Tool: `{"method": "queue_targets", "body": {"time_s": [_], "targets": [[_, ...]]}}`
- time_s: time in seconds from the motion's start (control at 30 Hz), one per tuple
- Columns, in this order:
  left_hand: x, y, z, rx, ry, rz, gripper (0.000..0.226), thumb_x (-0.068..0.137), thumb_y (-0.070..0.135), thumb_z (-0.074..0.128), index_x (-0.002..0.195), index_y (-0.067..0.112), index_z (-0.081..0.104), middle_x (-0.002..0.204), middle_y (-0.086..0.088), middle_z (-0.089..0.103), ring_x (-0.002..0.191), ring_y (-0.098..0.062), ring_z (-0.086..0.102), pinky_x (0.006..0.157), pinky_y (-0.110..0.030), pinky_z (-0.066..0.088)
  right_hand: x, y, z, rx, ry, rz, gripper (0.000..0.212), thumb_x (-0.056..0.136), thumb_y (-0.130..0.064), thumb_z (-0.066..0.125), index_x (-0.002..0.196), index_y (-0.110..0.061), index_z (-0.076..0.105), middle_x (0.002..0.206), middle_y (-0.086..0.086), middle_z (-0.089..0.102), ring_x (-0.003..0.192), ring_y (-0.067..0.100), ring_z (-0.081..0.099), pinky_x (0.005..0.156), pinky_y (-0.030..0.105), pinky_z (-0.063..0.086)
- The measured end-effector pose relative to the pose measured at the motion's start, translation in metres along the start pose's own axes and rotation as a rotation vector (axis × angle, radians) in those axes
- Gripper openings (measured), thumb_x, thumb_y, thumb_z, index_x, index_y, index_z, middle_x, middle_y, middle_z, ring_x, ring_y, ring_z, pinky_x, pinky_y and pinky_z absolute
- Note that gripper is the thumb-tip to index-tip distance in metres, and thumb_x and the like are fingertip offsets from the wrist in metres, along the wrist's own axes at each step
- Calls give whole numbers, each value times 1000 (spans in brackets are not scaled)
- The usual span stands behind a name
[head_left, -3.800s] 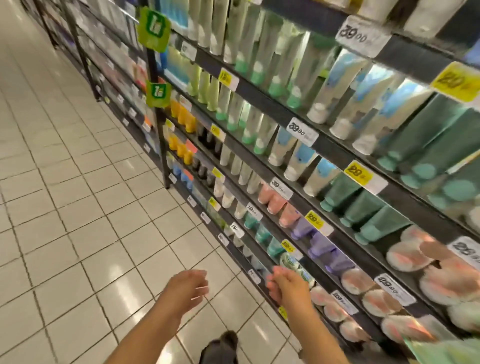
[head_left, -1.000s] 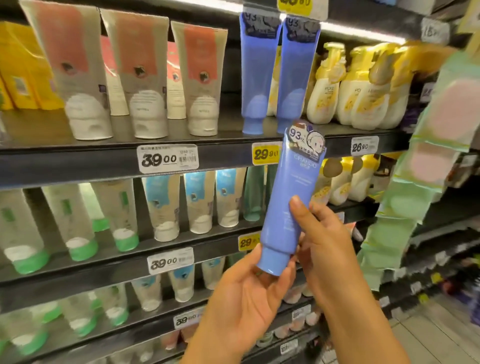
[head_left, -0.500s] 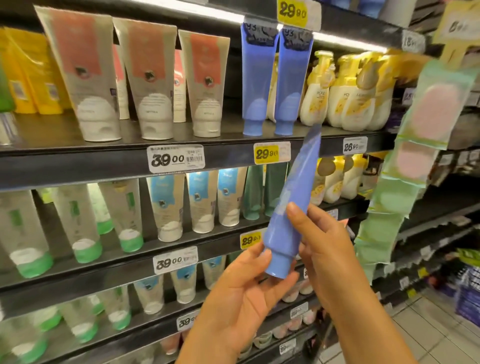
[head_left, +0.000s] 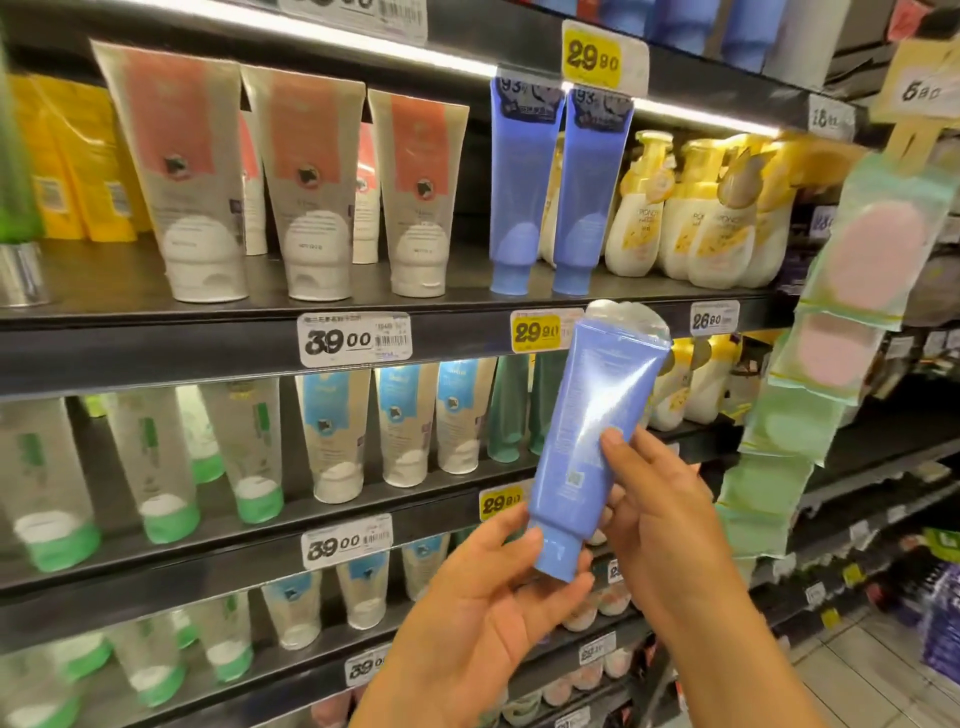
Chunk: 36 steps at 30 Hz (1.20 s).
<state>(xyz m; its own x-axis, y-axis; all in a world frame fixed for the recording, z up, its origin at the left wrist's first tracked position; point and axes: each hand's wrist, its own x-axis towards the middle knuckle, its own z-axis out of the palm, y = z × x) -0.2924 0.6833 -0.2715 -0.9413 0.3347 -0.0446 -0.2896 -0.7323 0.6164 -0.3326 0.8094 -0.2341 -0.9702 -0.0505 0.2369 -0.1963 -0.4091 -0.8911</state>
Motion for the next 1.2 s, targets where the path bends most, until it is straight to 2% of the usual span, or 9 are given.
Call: {"method": "queue_targets", "body": {"time_s": [0.17, 0.37, 0.47, 0.63, 0.83, 0.93, 1.0, 1.07, 1.2], "targets": [[-1, 4, -8, 24, 85, -6, 49, 64, 0, 65, 113, 1, 61, 100, -27, 68, 77, -35, 68, 64, -39, 58, 3, 5, -3, -9, 1, 32, 30, 76, -25, 58, 103, -15, 66, 95, 3, 74, 86, 18, 71, 74, 31, 59], [-4, 6, -7, -248, 87, -107, 34, 65, 8, 64, 92, -14, 68, 98, -35, 65, 71, -42, 68, 55, -46, 58, 2, 10, 1, 126, 56, 65, 34, 75, -22, 57, 105, -9, 62, 88, 4, 74, 79, 17, 71, 70, 31, 60], [-6, 4, -8, -276, 43, -149, 33, 68, 8, 61, 90, -15, 69, 100, -34, 65, 73, -42, 68, 59, -48, 59, 1, 11, 2, 141, 80, 67, 38, 74, -20, 59, 109, -5, 57, 86, 5, 74, 76, 18, 71, 66, 32, 60], [-8, 2, -12, -143, 39, -108, 33, 68, 7, 61, 94, -12, 69, 103, -35, 64, 74, -41, 68, 58, -46, 59, -4, 12, 1, 133, 89, 91, 45, 73, -21, 60, 113, -2, 54, 86, 6, 73, 72, 17, 71, 63, 30, 60], [-13, 3, -16, 87, 62, -57, 42, 68, 0, 76, 106, -5, 62, 95, -26, 69, 76, -35, 69, 64, -42, 58, -9, 10, 1, 45, 54, 149, 40, 66, -32, 63, 94, -4, 61, 68, 1, 68, 60, 12, 66, 52, 25, 55], [-15, 7, -18, 133, 42, -104, 44, 62, 3, 77, 104, -4, 67, 97, -26, 69, 80, -35, 69, 68, -40, 58, -11, 12, 0, -6, 65, 163, 35, 64, -35, 64, 83, -6, 63, 67, 7, 65, 62, 15, 64, 57, 28, 55], [-17, 8, -17, 83, -7, -150, 39, 61, 4, 78, 98, -7, 70, 96, -28, 68, 81, -37, 69, 68, -39, 58, -12, 14, 0, 20, 68, 159, 31, 65, -35, 64, 76, -6, 68, 71, 15, 62, 65, 22, 63, 60, 32, 54], [-18, 9, -16, -33, -29, -187, 41, 59, 4, 79, 95, -12, 69, 94, -32, 66, 80, -41, 68, 64, -42, 58, -15, 16, 2, 95, 54, 139, 27, 69, -33, 62, 71, -10, 75, 75, 13, 70, 67, 21, 69, 59, 31, 58], [-20, 11, -17, -202, -64, -212, 41, 59, 2, 73, 95, -16, 67, 97, -35, 64, 78, -44, 67, 62, -46, 58, -17, 21, 5, 205, 15, 131, 28, 76, -33, 56, 80, -17, 79, 91, 12, 74, 78, 24, 72, 60, 31, 57]]}}
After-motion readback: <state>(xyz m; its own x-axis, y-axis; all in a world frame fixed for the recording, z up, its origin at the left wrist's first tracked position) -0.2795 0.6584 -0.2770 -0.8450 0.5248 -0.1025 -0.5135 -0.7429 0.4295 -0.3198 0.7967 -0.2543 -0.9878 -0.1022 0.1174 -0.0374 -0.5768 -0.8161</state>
